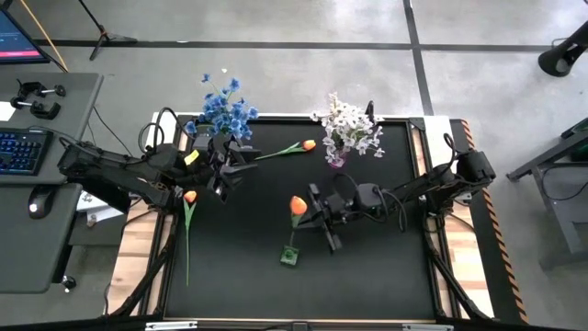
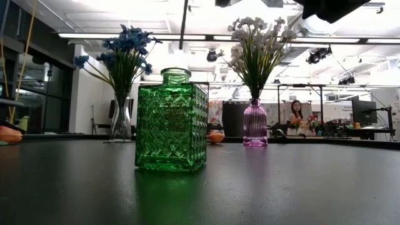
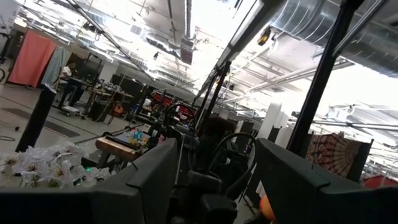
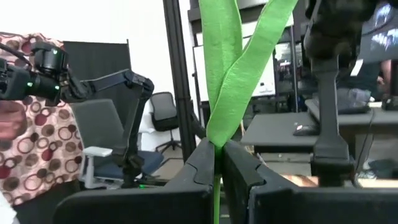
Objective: Sort flowers into vase by color
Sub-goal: Put the bottom right orange flower into the green vase
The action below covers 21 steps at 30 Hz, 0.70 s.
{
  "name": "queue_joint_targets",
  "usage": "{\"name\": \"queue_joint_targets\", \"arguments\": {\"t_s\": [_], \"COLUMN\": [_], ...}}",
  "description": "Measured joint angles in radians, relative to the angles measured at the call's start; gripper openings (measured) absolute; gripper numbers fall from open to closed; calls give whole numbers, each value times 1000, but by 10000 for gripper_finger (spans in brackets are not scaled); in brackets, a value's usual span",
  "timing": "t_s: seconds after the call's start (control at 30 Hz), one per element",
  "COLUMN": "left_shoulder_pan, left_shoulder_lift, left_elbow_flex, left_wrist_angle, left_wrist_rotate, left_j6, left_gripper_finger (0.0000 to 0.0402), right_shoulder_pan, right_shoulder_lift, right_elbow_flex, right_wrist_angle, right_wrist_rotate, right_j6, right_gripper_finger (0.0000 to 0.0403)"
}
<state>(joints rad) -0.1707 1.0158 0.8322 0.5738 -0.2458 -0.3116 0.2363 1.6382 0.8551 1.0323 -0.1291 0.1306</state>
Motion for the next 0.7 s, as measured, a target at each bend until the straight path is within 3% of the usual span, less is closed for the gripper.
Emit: {"name": "queue_joint_targets", "arguments": {"t_s": [0.7], "left_shoulder_pan": [0], "left_shoulder_lift": [0], "left_elbow_flex": [0], "left_wrist_angle": [-1], "left_wrist_rotate": [0], "left_j6": [-18], "left_gripper_finger": [207], "right_shoulder_pan": [26], "right_shoulder_lift": [84], "right_elbow_flex": [0], "right_wrist_angle": [83], "right_wrist_rotate": [6], "right_j6": [-18], "right_gripper_finger": [0]}}
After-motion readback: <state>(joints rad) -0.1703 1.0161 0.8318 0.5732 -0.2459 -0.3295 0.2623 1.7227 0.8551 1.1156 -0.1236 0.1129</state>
